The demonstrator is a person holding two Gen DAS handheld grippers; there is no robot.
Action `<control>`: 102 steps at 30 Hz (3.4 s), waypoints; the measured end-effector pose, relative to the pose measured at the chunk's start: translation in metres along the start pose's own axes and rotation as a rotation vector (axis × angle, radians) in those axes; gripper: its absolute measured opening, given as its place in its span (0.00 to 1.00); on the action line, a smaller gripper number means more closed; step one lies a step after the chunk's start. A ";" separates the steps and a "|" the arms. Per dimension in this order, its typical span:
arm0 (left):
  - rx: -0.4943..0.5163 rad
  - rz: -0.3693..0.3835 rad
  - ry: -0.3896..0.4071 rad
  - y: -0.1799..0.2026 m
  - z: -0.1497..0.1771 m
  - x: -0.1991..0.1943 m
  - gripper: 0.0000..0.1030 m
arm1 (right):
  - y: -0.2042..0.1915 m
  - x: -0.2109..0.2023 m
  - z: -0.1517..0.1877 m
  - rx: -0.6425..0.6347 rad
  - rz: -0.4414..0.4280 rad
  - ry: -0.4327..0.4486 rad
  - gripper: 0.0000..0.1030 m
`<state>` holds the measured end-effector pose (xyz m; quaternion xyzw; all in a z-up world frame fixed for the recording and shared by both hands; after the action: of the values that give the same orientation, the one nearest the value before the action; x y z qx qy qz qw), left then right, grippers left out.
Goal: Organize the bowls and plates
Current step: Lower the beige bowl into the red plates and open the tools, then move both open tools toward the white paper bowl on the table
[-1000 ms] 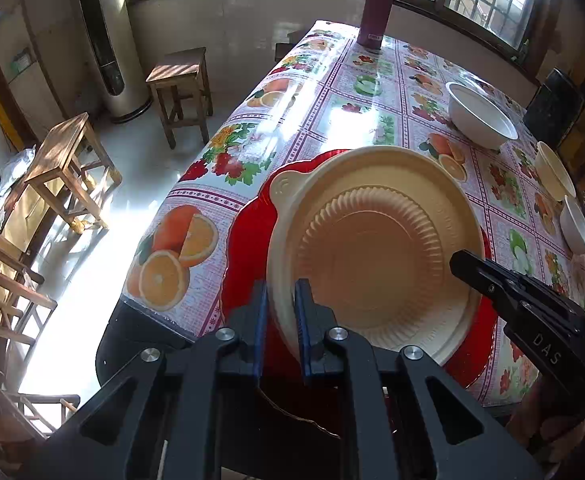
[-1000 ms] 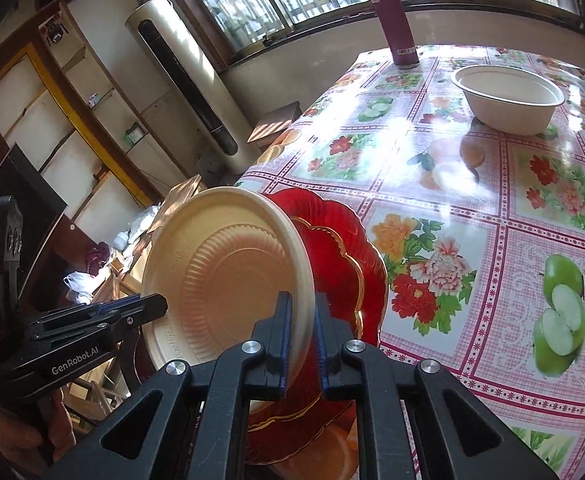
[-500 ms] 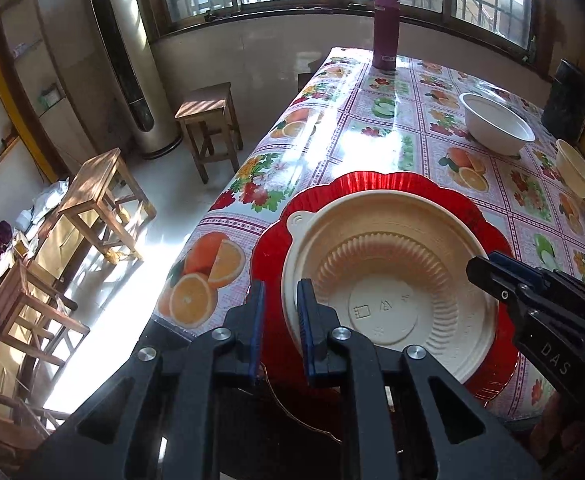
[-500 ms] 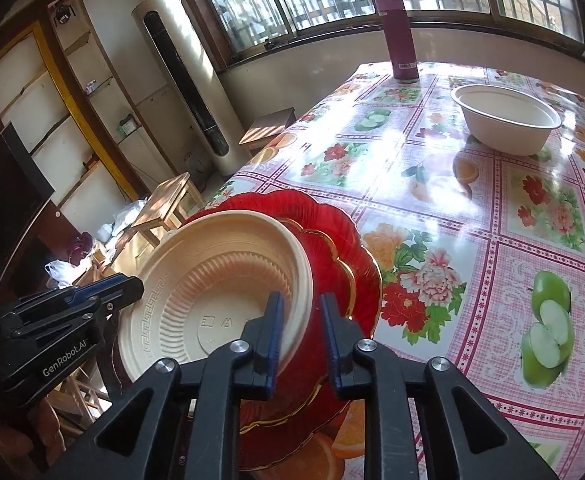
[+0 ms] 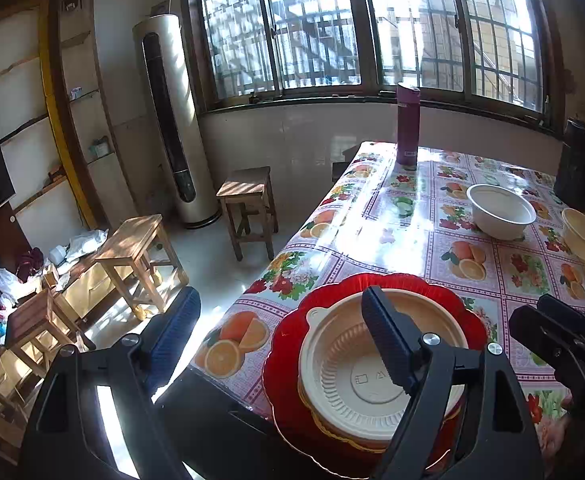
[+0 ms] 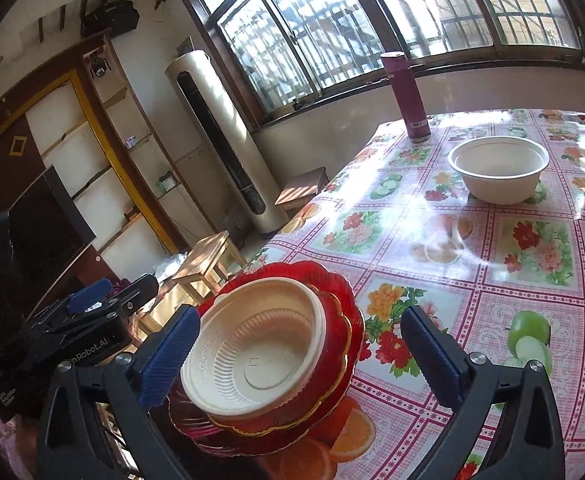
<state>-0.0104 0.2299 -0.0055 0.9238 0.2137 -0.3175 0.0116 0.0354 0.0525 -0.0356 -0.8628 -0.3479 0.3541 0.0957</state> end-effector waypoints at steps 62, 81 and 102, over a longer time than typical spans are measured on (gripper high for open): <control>0.410 0.409 0.048 0.378 -0.038 -0.060 1.00 | 0.321 -0.291 -0.032 0.437 0.460 0.547 1.00; 0.441 0.402 0.020 0.387 -0.030 -0.056 1.00 | 0.320 -0.303 -0.031 0.460 0.446 0.576 1.00; 0.503 0.448 -0.078 0.409 -0.010 -0.032 1.00 | 0.331 -0.290 -0.028 0.466 0.440 0.479 1.00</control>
<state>0.1371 -0.1523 -0.0248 0.9089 -0.0802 -0.3849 -0.1388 0.0832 -0.3838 0.0070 -0.9300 -0.0332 0.2244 0.2892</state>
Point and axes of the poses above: each gripper's, at about its wrist camera, not at the fingertips, and x roughly the way its jaws point, y to its right, z to its underside, the point moved 9 cm from there along x, roughly the way its jaws point, and after that the axes turned 5 degrees about -y, right-handed, at the moved point
